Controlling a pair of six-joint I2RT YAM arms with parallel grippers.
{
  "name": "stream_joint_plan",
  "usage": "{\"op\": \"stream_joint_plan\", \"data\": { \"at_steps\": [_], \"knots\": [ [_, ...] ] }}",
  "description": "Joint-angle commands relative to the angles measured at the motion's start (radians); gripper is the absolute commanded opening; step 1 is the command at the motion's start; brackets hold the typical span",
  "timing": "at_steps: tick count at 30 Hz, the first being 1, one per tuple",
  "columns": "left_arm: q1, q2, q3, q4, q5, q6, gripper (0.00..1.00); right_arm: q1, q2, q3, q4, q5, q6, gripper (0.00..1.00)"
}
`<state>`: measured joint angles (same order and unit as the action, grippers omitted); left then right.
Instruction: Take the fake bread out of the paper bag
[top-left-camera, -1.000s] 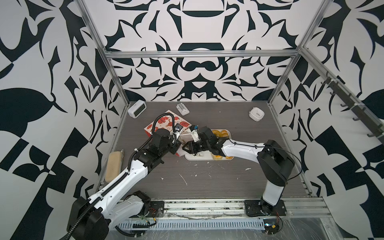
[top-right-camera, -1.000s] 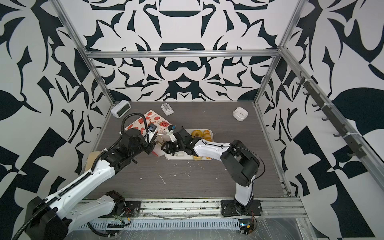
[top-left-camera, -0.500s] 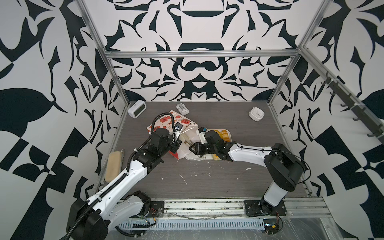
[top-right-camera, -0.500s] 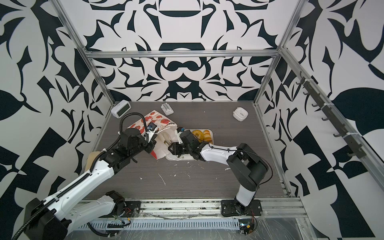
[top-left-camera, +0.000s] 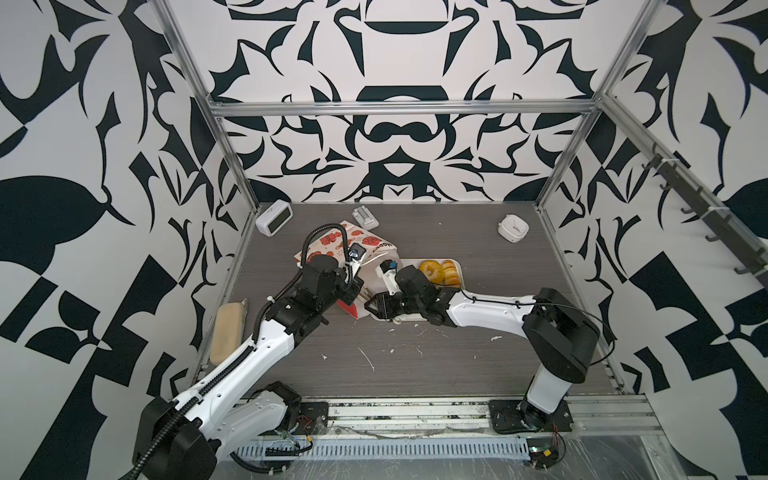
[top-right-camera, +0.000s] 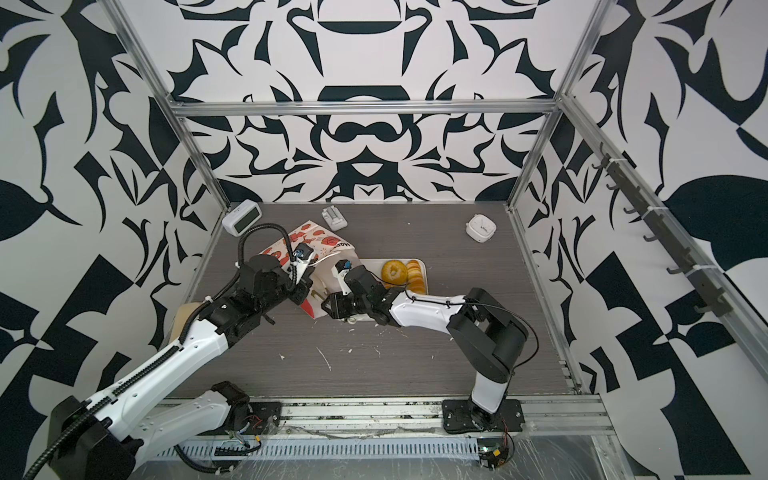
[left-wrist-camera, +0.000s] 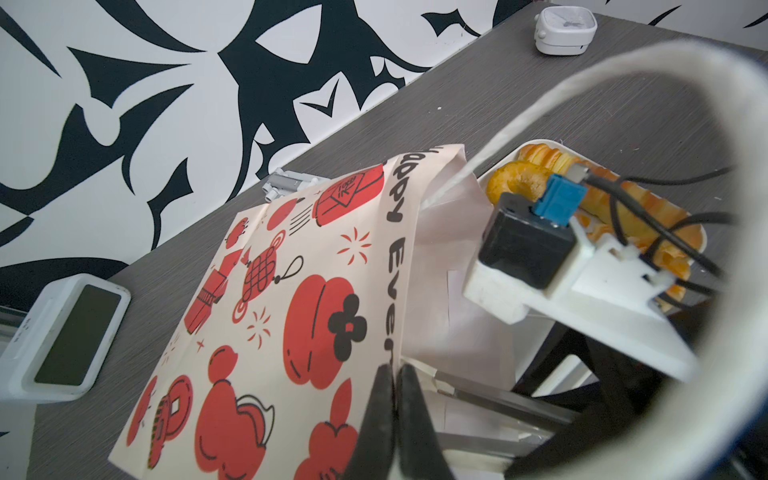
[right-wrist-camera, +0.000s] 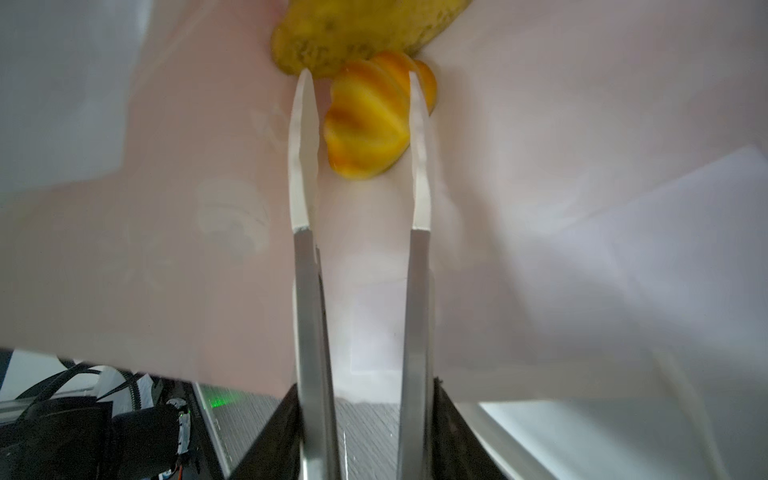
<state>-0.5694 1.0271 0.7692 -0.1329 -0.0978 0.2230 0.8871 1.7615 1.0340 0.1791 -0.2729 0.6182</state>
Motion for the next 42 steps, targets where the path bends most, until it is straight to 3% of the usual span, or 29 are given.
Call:
{"op": "stream_joint_plan", "data": {
  "at_steps": [1, 29, 42],
  "knots": [
    [0.000, 0.007, 0.043, 0.033, 0.031, -0.019, 0.00, 0.001, 0.004, 0.068, 0.023, 0.014, -0.030, 0.49],
    [-0.002, 0.017, 0.036, 0.053, 0.060, -0.025, 0.00, 0.002, 0.159, 0.245, -0.161, 0.000, -0.068, 0.46],
    [-0.003, -0.015, 0.007, 0.053, 0.050, -0.025, 0.00, 0.001, 0.122, 0.251, -0.211, -0.004, -0.099, 0.20]
  ]
}}
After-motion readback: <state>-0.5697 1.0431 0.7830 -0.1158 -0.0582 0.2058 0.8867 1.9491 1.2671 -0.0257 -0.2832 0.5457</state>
